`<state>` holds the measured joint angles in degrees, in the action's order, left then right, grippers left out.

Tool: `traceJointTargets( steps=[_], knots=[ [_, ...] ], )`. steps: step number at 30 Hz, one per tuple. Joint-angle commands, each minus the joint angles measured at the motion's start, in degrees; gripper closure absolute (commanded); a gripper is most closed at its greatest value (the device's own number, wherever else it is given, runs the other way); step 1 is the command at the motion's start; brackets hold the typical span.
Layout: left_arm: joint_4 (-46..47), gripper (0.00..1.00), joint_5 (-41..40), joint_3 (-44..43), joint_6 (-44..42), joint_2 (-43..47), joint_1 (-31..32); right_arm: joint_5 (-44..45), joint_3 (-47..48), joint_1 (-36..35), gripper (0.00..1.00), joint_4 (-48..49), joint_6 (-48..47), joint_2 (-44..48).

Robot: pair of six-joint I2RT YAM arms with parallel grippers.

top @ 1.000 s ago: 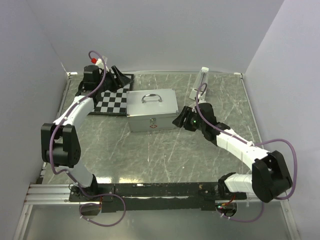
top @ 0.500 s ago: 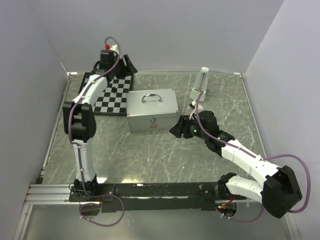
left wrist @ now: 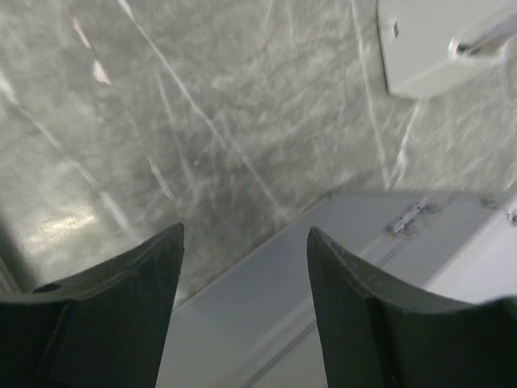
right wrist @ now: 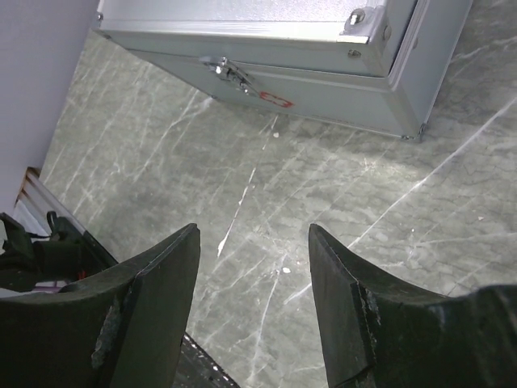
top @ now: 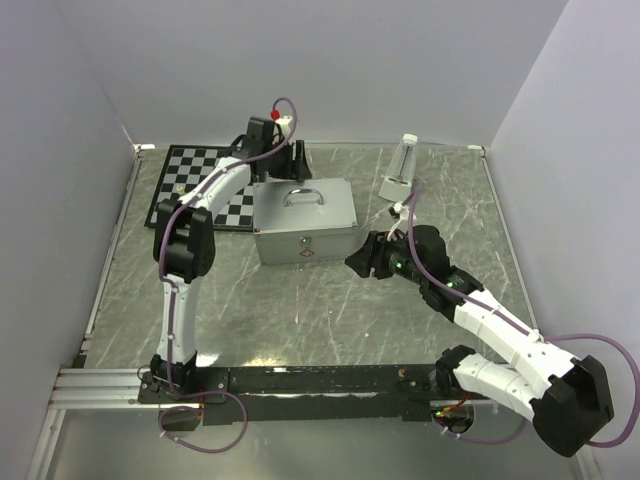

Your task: Organize the medicine kit

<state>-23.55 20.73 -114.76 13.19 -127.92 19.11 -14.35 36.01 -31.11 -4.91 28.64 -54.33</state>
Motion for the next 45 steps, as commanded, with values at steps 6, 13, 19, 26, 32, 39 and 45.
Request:
traceJointTargets(
  steps=[6, 13, 19, 26, 32, 39, 45],
  knots=[
    [0.7, 0.35, 2.7, 13.1, -1.7, 10.0, 1.8, 2.4, 0.6, -0.2, 0.36, 0.2, 0.6, 1.6],
    [-2.2, 0.35, 1.5, 18.9, -0.6, 13.0, 4.7, -1.1, -2.5, -0.4, 0.37, 4.5, 0.5, 1.2],
    [4.2, 0.36, 0.5, 29.2, 4.8, 19.3, 5.1, -4.5, -8.6, -3.0, 0.37, 10.7, -0.1, 2.5],
    [9.2, 0.36, -3.5, 38.4, 13.7, 24.2, 5.1, -2.8, -13.2, -6.7, 0.35, 15.9, -0.2, 3.0],
    [11.5, 0.36, -7.2, 43.6, 16.8, 27.7, 5.1, 2.0, -11.2, -5.7, 0.36, 16.6, 1.7, -1.5],
    [9.3, 0.36, -9.3, 41.8, 15.6, 28.0, 5.1, -0.1, -7.4, -2.0, 0.37, 18.1, 1.4, -7.4],
    [7.1, 0.37, -9.9, 41.1, 15.9, 28.4, 5.1, -1.1, -8.3, 1.0, 0.37, 19.7, 0.4, -6.6]
  ],
)
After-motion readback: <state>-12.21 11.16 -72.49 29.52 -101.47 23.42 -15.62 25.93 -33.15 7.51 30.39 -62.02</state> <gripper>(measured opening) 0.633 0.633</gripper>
